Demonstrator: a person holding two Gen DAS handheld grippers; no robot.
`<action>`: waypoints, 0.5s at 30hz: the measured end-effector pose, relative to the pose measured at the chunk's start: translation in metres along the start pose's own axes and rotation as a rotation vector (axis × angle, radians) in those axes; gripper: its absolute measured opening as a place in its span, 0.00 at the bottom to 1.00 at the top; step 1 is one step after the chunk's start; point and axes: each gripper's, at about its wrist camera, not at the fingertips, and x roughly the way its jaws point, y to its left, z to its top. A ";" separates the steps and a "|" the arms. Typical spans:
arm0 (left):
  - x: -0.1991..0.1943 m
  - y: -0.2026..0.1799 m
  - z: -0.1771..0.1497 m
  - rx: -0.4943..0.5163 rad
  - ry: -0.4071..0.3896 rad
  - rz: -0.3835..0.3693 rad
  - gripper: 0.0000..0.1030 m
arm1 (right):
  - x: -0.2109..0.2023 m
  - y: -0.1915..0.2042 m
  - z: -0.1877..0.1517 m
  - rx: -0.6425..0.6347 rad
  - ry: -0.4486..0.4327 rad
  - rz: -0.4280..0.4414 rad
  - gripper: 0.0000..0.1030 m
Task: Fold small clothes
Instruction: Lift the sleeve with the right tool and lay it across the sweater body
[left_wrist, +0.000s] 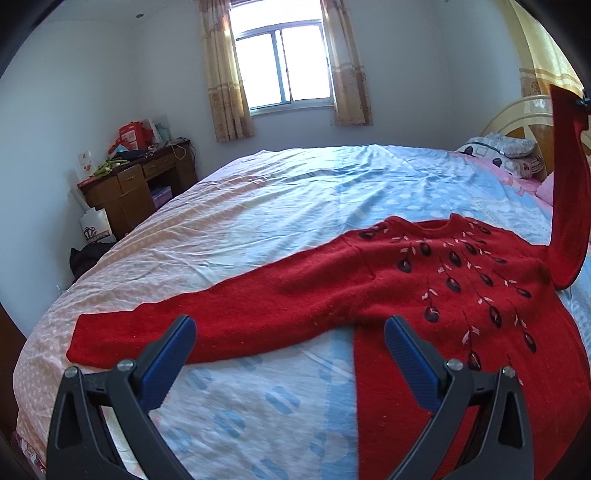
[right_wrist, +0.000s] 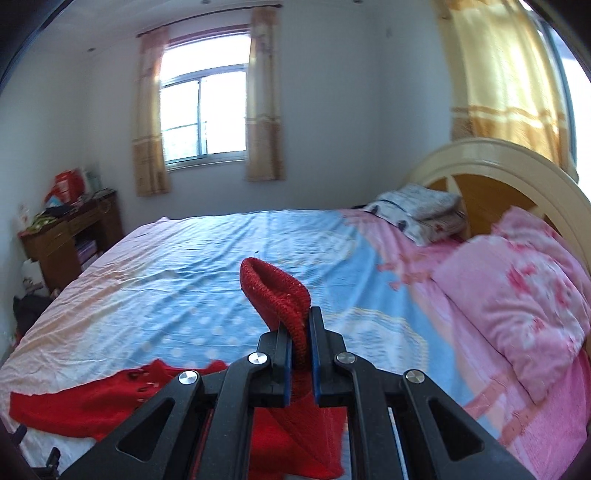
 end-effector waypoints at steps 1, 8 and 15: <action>0.001 0.003 0.001 -0.004 0.000 0.002 1.00 | 0.001 0.010 0.001 -0.012 -0.002 0.012 0.06; 0.006 0.018 0.004 -0.036 0.007 0.017 1.00 | 0.011 0.089 0.005 -0.103 -0.016 0.102 0.06; 0.013 0.035 0.004 -0.068 0.015 0.043 1.00 | 0.028 0.169 -0.025 -0.192 0.007 0.208 0.06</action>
